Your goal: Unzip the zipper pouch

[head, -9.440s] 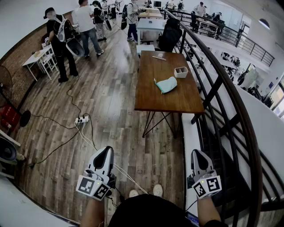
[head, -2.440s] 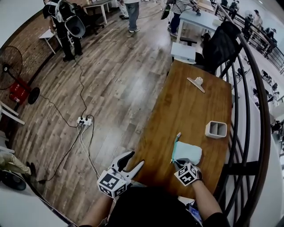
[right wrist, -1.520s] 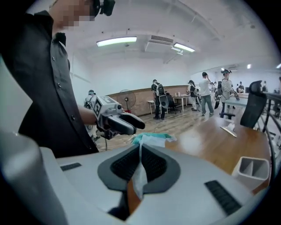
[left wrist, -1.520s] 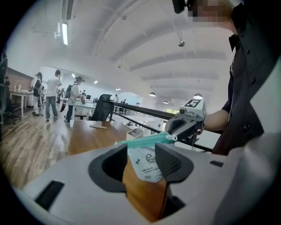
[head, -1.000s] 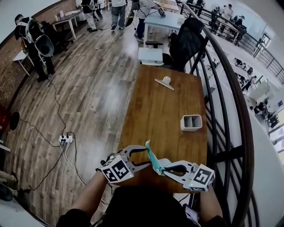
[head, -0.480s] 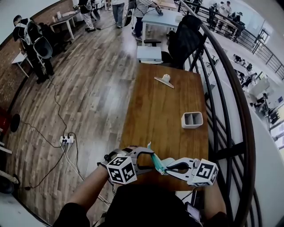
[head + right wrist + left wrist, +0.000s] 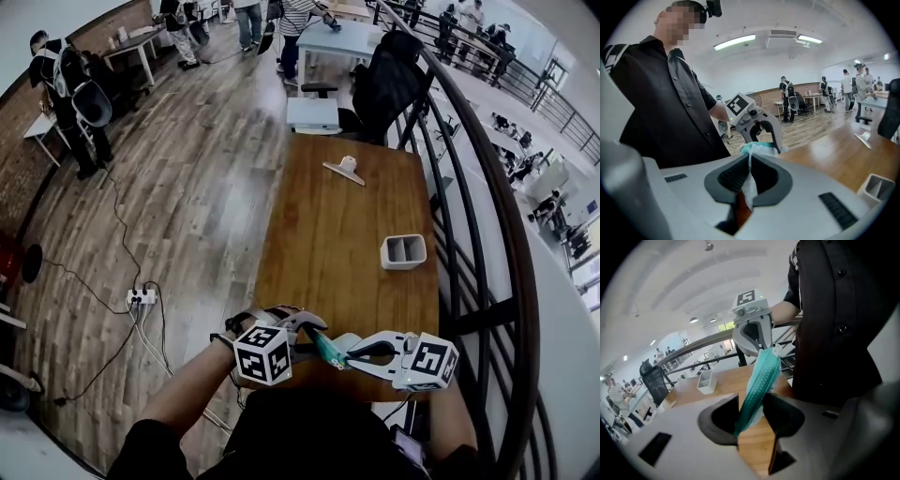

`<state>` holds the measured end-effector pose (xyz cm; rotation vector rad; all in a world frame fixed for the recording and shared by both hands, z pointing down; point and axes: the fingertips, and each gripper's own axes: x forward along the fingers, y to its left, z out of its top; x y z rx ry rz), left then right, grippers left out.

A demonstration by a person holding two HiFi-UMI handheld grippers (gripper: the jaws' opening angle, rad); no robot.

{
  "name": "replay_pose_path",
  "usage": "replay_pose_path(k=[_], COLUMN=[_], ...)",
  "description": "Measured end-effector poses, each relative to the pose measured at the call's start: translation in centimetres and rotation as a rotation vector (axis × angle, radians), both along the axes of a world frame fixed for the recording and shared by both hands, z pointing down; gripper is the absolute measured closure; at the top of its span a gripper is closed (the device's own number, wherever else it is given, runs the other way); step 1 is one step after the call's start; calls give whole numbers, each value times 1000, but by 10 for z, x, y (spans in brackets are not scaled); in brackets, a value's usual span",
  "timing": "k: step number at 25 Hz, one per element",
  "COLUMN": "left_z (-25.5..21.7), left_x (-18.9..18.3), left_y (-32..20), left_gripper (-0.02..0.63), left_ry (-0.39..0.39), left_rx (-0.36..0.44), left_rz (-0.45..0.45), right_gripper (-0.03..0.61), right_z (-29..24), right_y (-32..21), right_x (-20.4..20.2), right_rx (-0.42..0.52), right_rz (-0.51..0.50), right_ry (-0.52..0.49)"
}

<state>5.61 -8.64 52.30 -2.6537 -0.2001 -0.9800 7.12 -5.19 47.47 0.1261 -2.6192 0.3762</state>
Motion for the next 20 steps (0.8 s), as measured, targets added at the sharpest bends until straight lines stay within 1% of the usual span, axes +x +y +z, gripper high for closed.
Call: replay_pose_path(k=[3,5,7,10,13,15,18,20], left_z=[4,5,4,-2,-13,-19,-23,-26], left_x=[-7,-10,-12,-13,-15,-17,-22,-25], left_y=[5,7,7,3,0,-3,-5,-7], left_gripper=[532,564,581,589,592,594,594,594], left_ry=[-49,-75,-82,-44,39,78,82,85], left_rx=[-6,-20,-43,-79,-139,-157,-150,-162], left_rz=[8,13,5,-34,-93,-125,-146,-153], right_gripper=[566,566,566,566,558,531,428,367], right_z=[2,3,6,6,-7,-17,-26,-26], right_y=[-6,-12,-18,-26,-32,-35,-36,-33], right_x=[5,9,12,14,13,13,15,14], right_rx=[11,25,49,94,137,150,168,208], right_rz=[44,80,113,159,199,211,222,205], right_ry=[-8,-9,-2,6,-29,-61,-74,-56])
